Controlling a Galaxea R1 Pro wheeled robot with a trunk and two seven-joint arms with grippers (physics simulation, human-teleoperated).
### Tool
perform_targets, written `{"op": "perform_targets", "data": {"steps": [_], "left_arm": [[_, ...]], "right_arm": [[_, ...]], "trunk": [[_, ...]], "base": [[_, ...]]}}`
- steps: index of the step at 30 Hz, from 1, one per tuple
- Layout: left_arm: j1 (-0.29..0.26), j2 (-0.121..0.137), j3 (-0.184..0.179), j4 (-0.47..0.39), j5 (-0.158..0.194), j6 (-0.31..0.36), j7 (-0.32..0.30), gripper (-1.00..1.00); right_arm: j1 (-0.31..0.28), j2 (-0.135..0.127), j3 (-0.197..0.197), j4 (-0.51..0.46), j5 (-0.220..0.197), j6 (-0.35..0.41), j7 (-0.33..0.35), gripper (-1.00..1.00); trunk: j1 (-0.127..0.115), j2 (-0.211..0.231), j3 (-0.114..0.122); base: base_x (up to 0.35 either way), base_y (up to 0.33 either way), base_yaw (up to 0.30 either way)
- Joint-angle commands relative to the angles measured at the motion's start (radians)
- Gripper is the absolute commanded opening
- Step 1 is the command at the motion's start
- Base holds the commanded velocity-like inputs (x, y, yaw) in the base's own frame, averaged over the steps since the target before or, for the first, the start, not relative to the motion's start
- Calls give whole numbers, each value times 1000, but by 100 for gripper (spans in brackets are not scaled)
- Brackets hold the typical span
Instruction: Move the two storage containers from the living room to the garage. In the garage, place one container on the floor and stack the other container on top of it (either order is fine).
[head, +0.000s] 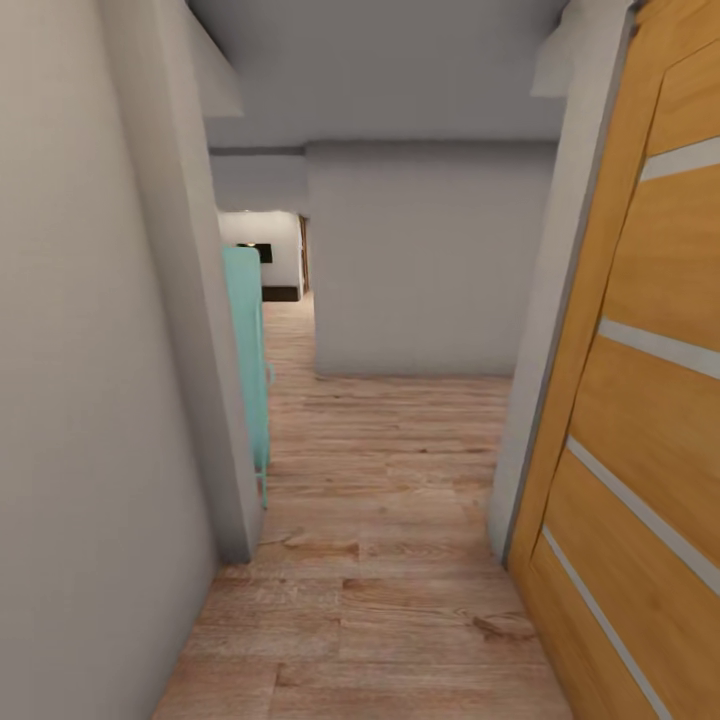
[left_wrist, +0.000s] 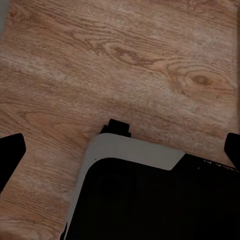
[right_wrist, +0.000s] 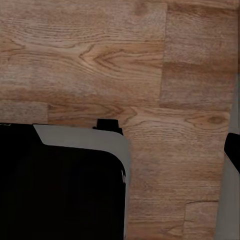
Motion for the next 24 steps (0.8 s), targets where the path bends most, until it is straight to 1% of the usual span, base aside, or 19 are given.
{"op": "perform_targets", "data": {"steps": [1, 24], "left_arm": [[-1, 0, -1, 0, 4, -3, 2, 100], [-1, 0, -1, 0, 4, -4, 2, 100]], "right_arm": [[-1, 0, 9, 3, -9, -7, -1, 100], [-1, 6, 9, 3, -8, 0, 1, 100]], "trunk": [[1, -1, -1], [1, -1, -1]], "base": [[325, 0, 0], [325, 0, 0]]}}
